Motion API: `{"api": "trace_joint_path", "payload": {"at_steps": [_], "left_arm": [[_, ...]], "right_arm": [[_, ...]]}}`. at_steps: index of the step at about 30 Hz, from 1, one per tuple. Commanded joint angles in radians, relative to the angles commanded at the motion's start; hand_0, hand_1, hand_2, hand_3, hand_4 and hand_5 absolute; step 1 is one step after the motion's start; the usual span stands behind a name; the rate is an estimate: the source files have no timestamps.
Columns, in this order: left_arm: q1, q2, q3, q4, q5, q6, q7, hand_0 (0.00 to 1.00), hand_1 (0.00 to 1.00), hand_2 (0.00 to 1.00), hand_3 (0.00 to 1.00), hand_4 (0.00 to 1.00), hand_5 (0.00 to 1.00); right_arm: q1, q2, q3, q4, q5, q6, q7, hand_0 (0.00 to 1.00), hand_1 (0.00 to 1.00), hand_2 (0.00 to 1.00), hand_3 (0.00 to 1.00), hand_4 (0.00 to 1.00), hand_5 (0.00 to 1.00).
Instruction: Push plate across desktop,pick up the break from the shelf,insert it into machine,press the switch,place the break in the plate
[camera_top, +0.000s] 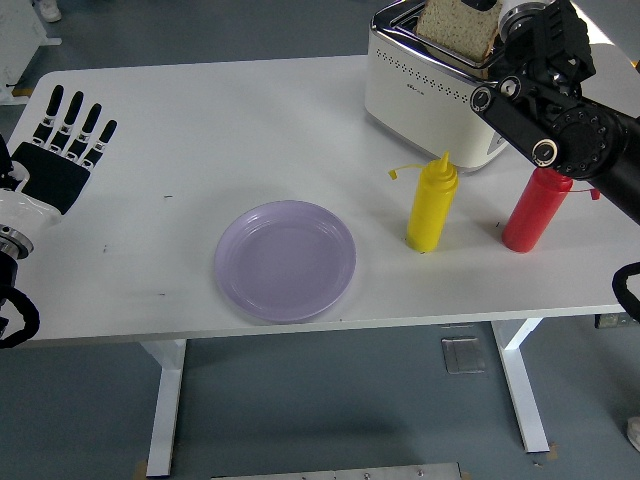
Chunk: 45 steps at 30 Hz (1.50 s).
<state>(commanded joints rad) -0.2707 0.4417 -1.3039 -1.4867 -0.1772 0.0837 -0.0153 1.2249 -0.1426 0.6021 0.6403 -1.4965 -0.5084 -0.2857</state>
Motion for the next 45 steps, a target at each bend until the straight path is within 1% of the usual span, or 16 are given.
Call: {"api": "trace_joint_path", "payload": {"at_steps": [1,6,7,12,13,18,19,24,25,30,31,36,37,42,43,45], "left_arm": [[0.0,0.0,-0.001,-0.002,-0.005,0.0,0.001,0.849,0.784,0.732,0.733,0.801,0.998],[0.001,-0.001,-0.003,-0.009,-0.025,-0.002,0.005,0.849,0.784,0.732,0.733,0.801,0.998],[0.001,-0.001,-0.003,-0.011,-0.028,-0.002,0.006,0.851,0.788,0.736,0.735,0.794,0.998],[0.001,-0.002,-0.003,-0.016,-0.035,-0.001,0.007,0.851,0.788,0.736,0.735,0.794,0.998],[0.001,-0.002,-0.003,-0.017,-0.036,-0.001,0.007,0.854,0.792,0.74,0.739,0.789,0.998],[0.0,-0.002,-0.003,-0.019,-0.038,-0.001,0.008,0.854,0.792,0.74,0.739,0.789,0.998],[0.0,-0.003,-0.003,-0.019,-0.039,-0.001,0.008,0.856,0.793,0.741,0.743,0.788,0.998],[0.001,-0.003,-0.003,-0.022,-0.043,-0.001,0.01,0.856,0.793,0.741,0.743,0.788,0.998],[0.001,-0.003,-0.003,-0.022,-0.044,-0.001,0.01,0.858,0.795,0.743,0.746,0.787,0.998],[0.001,-0.004,-0.002,-0.023,-0.045,-0.001,0.011,0.858,0.795,0.743,0.746,0.787,0.998],[0.001,-0.004,-0.002,-0.023,-0.045,-0.001,0.011,0.859,0.792,0.742,0.744,0.785,0.998],[0.002,-0.004,-0.001,-0.022,-0.046,0.0,0.011,0.859,0.792,0.742,0.744,0.785,0.998],[0.002,-0.005,-0.001,-0.022,-0.046,0.0,0.011,0.854,0.791,0.739,0.742,0.784,0.998],[0.003,-0.005,-0.001,-0.02,-0.046,0.0,0.011,0.854,0.791,0.739,0.742,0.784,0.998],[0.003,-0.006,-0.001,-0.019,-0.046,0.0,0.011,0.854,0.786,0.734,0.738,0.783,0.998],[0.004,-0.006,0.0,-0.018,-0.046,0.0,0.011,0.854,0.786,0.734,0.738,0.783,0.998]], "right_arm": [[0.0,0.001,-0.003,-0.003,0.002,-0.002,0.002,0.36,0.474,0.488,0.441,0.148,0.002],[-0.001,0.01,-0.018,-0.02,0.009,-0.009,0.009,0.36,0.474,0.488,0.441,0.148,0.002],[-0.001,0.011,-0.021,-0.024,0.011,-0.01,0.01,0.334,0.48,0.498,0.451,0.187,0.002],[-0.003,0.017,-0.034,-0.036,0.022,-0.006,0.019,0.334,0.48,0.498,0.451,0.187,0.002],[-0.004,0.018,-0.038,-0.038,0.026,-0.002,0.022,0.377,0.532,0.559,0.526,0.307,0.078],[-0.01,0.023,-0.049,-0.043,0.04,0.018,0.034,0.377,0.532,0.559,0.526,0.307,0.078],[-0.011,0.023,-0.051,-0.043,0.042,0.023,0.036,0.417,0.596,0.624,0.585,0.394,0.194],[-0.018,0.027,-0.059,-0.041,0.05,0.053,0.047,0.417,0.596,0.624,0.585,0.394,0.194],[-0.019,0.027,-0.06,-0.041,0.05,0.06,0.049,0.457,0.646,0.683,0.69,0.49,0.34],[-0.023,0.028,-0.062,-0.042,0.049,0.084,0.056,0.457,0.646,0.683,0.69,0.49,0.34],[-0.023,0.028,-0.063,-0.043,0.049,0.088,0.058,0.497,0.684,0.709,0.711,0.531,0.386],[-0.026,0.03,-0.068,-0.046,0.046,0.102,0.061,0.497,0.684,0.709,0.711,0.531,0.386],[-0.026,0.03,-0.069,-0.046,0.046,0.104,0.061,0.499,0.687,0.711,0.714,0.514,0.355],[-0.029,0.03,-0.068,-0.049,0.043,0.106,0.065,0.499,0.687,0.711,0.714,0.514,0.355],[-0.029,0.029,-0.068,-0.049,0.042,0.106,0.066,0.5,0.689,0.712,0.718,0.538,0.374],[-0.03,0.028,-0.066,-0.05,0.04,0.105,0.068,0.5,0.689,0.712,0.718,0.538,0.374]]}}
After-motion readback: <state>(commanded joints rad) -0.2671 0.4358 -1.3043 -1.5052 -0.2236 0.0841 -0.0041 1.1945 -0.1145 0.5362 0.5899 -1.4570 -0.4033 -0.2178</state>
